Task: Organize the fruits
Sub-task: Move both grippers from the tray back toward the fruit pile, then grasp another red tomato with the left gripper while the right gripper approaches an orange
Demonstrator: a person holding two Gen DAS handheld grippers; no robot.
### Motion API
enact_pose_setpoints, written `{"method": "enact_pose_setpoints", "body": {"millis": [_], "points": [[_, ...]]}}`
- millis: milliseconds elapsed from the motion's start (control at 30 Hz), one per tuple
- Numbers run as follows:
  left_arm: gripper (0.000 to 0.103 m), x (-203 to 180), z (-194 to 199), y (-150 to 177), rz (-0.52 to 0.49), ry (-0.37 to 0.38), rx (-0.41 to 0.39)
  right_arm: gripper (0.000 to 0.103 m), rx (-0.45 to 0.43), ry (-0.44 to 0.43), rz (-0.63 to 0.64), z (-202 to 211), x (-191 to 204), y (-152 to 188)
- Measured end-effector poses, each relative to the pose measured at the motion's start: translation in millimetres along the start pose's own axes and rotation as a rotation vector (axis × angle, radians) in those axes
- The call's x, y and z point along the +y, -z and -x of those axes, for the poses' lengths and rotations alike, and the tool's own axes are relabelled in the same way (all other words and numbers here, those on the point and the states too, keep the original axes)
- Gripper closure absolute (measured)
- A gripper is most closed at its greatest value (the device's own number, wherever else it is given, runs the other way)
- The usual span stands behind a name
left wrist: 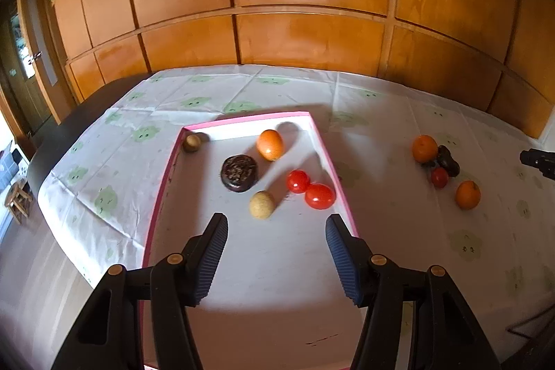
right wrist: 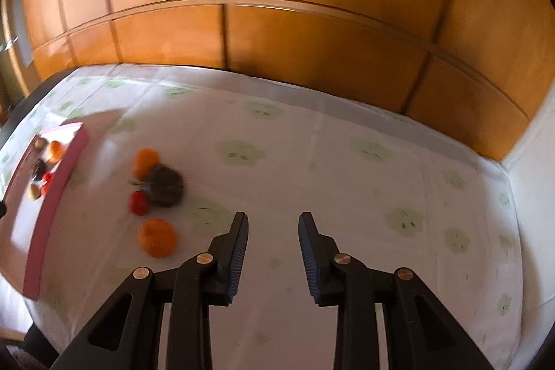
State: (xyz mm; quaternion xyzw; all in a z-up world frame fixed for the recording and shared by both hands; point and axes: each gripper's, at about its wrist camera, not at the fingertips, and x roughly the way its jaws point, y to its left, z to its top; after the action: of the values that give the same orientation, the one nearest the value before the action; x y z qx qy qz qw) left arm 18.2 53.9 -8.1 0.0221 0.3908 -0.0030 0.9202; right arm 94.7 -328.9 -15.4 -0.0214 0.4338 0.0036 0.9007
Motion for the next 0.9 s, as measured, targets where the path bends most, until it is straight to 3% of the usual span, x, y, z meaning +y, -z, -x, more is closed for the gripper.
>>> {"method": "enact_pose_setpoints", "body": {"millis": [267,533,900], "points": [[0.043,-24,-6,-7,-0.051,0.023,0.021,0.073,0.082,0.003,-0.135,-21,-30,4],[0.044,-62,-20,-16,-0.103,0.141,0.073,0.073,0.097,-0.011,-0.195,-21,-41,6],[0.061,-123,-50,-33,-0.157,0.297,0.158,0.073,0.097,-0.036,-0.193,-18,-38,3]]}}
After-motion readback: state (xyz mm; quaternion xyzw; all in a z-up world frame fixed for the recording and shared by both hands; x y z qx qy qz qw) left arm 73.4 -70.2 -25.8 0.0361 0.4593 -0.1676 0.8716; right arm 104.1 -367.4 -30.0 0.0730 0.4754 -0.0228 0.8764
